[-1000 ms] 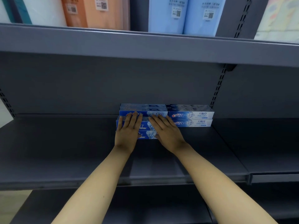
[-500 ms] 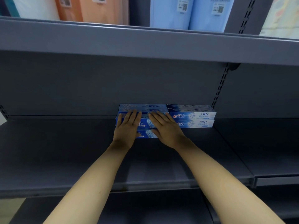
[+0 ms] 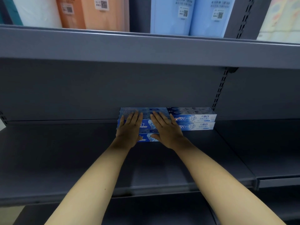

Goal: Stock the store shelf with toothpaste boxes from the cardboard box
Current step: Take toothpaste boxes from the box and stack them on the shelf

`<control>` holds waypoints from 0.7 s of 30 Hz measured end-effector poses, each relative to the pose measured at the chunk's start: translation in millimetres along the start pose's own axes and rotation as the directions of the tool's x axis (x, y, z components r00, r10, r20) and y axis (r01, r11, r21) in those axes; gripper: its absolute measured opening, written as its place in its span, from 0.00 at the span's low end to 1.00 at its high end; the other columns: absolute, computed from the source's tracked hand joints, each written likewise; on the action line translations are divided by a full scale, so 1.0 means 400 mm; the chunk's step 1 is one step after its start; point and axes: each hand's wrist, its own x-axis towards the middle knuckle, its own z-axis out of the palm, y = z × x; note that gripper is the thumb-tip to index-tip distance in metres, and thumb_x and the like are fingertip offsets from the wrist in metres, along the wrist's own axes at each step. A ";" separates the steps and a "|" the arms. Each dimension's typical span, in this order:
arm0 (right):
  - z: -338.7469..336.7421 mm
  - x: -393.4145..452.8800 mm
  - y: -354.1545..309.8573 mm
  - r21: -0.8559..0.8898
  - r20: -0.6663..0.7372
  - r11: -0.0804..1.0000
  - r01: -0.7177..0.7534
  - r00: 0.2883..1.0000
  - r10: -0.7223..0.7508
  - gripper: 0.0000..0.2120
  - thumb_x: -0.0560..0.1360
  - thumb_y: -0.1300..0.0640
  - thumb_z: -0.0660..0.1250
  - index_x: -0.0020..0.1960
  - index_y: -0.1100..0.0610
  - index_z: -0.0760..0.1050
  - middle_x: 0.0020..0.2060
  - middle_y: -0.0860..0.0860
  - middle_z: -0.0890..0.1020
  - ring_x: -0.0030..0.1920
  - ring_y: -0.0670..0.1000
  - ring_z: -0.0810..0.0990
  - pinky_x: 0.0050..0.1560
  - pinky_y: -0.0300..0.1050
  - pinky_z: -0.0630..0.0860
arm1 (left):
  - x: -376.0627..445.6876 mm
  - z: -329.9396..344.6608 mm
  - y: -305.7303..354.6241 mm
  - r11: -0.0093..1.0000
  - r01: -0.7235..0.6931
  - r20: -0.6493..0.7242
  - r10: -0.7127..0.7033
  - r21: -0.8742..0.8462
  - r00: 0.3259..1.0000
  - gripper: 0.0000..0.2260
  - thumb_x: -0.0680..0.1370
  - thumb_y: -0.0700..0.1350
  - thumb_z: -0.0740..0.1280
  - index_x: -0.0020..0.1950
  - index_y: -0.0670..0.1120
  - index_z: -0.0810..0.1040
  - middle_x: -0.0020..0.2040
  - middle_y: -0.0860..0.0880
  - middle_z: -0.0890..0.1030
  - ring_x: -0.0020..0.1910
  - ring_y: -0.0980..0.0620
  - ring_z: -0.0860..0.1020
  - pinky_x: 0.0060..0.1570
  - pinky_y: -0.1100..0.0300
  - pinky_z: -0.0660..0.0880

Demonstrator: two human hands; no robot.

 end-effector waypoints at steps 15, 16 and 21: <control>-0.015 -0.125 -0.079 0.198 -0.076 0.941 -0.274 0.953 0.293 0.36 0.80 0.41 0.52 0.77 0.58 0.40 0.77 0.53 0.44 0.77 0.52 0.40 0.74 0.52 0.35 | -0.066 0.012 0.056 0.999 0.034 -0.080 -0.033 0.015 0.996 0.39 0.79 0.59 0.56 0.75 0.43 0.33 0.76 0.44 0.36 0.76 0.47 0.37 0.71 0.45 0.36; -0.007 -0.146 -0.082 0.231 -0.081 0.929 -0.290 0.946 0.315 0.36 0.79 0.40 0.52 0.77 0.58 0.41 0.77 0.53 0.45 0.77 0.52 0.41 0.74 0.51 0.35 | -0.078 0.012 0.073 1.000 0.015 -0.086 -0.016 -0.015 0.996 0.37 0.80 0.58 0.54 0.76 0.43 0.34 0.77 0.44 0.36 0.76 0.47 0.37 0.72 0.45 0.36; 0.013 -0.249 -0.079 0.269 -0.095 0.906 -0.326 0.927 0.362 0.35 0.79 0.40 0.52 0.78 0.57 0.44 0.77 0.51 0.46 0.77 0.51 0.42 0.74 0.49 0.35 | -0.154 0.004 0.154 0.986 -0.098 -0.071 0.089 -0.132 0.993 0.30 0.82 0.55 0.49 0.77 0.46 0.38 0.77 0.48 0.37 0.76 0.50 0.37 0.73 0.48 0.36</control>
